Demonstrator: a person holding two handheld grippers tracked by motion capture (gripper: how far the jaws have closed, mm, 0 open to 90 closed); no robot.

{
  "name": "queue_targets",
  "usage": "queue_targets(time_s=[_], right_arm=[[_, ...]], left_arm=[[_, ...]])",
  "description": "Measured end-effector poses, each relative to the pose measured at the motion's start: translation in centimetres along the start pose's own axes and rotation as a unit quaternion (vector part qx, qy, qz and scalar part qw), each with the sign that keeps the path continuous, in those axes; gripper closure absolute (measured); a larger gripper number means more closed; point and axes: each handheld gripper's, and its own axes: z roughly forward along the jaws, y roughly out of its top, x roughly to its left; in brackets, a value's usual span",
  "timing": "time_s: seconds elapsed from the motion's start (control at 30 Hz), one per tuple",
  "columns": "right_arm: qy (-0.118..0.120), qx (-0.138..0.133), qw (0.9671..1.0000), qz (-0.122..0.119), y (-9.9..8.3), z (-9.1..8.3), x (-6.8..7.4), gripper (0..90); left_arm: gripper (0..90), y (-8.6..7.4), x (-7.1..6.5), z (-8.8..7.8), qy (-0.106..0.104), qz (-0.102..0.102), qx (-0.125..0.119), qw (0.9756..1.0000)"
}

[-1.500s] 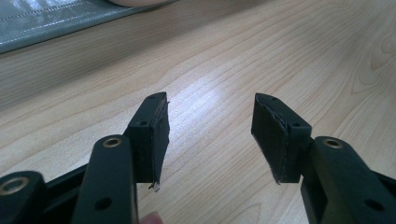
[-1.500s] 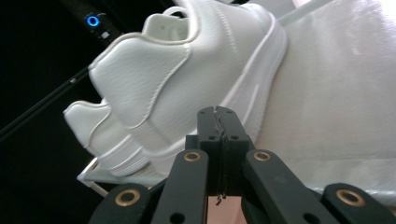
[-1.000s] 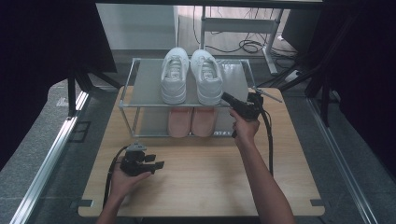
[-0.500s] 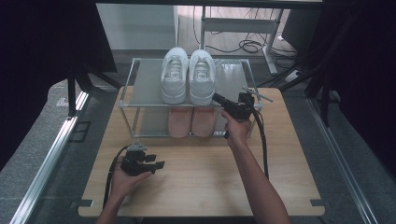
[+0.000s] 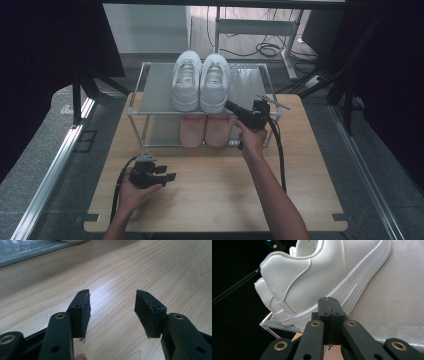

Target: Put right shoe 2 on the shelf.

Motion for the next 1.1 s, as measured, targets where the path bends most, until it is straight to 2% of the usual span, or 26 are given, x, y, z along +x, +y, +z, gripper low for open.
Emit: queue_targets(time_s=[0.33,0.6,0.73,1.1], right_arm=[[0.010,-0.016,0.9998,-0.011,-0.1,-3.0,-0.9,81.4],[0.012,-0.031,0.9993,-0.016,-0.5,-5.5,-1.8,78.3],[0.011,-0.034,0.9990,-0.026,-0.7,-6.8,-2.1,75.8],[0.009,-0.051,0.9984,-0.025,-2.4,-10.3,-3.7,72.9]], left_arm=[[46.9,-0.1,-0.1,-0.1,0.002,-0.001,0.000,1.0000],[46.7,-0.1,-0.1,-0.1,0.004,0.002,-0.001,1.0000],[46.7,-0.1,-0.1,0.0,0.004,0.003,0.000,1.0000],[46.7,-0.1,-0.1,0.1,0.004,0.002,0.001,1.0000]])
